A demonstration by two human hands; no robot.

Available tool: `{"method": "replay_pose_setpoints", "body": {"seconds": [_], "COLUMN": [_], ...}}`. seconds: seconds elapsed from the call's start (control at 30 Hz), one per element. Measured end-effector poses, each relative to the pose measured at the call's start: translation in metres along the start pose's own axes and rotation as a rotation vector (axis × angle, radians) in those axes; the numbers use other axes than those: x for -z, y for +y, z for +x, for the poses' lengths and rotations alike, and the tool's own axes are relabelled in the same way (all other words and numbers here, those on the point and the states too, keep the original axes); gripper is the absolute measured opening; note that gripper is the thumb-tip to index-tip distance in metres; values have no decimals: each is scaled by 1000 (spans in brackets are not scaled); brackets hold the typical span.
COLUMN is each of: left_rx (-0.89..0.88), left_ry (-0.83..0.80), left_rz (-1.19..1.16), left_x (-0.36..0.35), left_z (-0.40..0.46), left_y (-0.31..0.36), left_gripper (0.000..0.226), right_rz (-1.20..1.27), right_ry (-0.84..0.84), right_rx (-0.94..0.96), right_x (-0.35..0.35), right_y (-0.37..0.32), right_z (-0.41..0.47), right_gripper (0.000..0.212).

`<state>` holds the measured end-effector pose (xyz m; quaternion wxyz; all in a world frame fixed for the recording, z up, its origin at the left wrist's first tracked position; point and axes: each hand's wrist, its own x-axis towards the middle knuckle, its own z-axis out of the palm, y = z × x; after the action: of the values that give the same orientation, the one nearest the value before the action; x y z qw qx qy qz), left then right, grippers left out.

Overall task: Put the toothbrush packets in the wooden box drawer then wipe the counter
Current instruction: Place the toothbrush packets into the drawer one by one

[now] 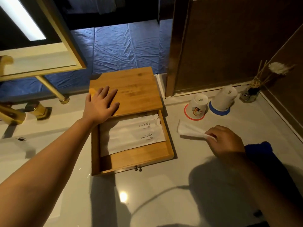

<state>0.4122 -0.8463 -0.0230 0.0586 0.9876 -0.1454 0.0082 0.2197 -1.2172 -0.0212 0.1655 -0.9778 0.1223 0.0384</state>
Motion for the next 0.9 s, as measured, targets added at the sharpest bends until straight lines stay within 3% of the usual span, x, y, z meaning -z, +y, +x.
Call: {"method": "replay_pose_setpoints", "body": {"seconds": [0.13, 0.3, 0.37, 0.5, 0.77, 0.9], "left_rx": [-1, -11, -10, -8, -17, -11], "left_ry": [-14, 12, 14, 17, 19, 19], "left_rz": [-3, -17, -26, -45, -56, -74], "left_x": [0, 1, 1, 0, -2, -1], "left_z": [1, -1, -2, -1, 0, -1], "left_y": [-1, -1, 0, -1, -2, -2], "left_gripper": [64, 63, 63, 62, 62, 62], "right_rz": [187, -64, -116, -232, -264, -193], "right_ry": [175, 93, 40, -109, -119, -126], "right_rx": [109, 572, 673, 732, 735, 650], "right_x": [32, 23, 0, -33, -59, -66], "right_y": [-56, -159, -183, -205, -211, -207], "right_z": [-9, -22, -25, -26, -25, -23], "right_gripper": [16, 23, 33, 40, 39, 34]}}
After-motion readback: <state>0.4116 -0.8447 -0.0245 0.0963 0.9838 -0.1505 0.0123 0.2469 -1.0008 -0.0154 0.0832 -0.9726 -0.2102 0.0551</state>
